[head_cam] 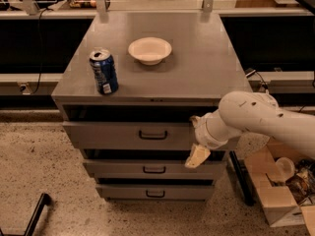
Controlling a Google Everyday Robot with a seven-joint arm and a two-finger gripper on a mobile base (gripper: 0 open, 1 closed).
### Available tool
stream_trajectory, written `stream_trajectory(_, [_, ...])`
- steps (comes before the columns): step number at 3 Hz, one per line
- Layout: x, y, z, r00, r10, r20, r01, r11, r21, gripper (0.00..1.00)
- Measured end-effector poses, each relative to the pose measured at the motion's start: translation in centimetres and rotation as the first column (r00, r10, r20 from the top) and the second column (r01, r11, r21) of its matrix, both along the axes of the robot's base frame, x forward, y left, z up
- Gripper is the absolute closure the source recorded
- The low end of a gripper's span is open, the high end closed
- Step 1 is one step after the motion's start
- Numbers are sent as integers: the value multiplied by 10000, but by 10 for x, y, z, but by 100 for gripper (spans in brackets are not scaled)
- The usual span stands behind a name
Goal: Open top drawer
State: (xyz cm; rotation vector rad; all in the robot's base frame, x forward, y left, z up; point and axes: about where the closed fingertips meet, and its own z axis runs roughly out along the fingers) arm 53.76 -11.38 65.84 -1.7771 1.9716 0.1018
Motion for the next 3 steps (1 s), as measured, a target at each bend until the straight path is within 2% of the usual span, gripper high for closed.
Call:
stream_trajectory(1, [-16,0,1,9993,338,-151,-339,9994,-29,28])
stream_trajectory(2, [-40,1,6,9967,742,-320,-738,9972,133,27])
stream_trajectory(3, [-60,-3,30,9933,1143,-141,-1136,9926,435,24])
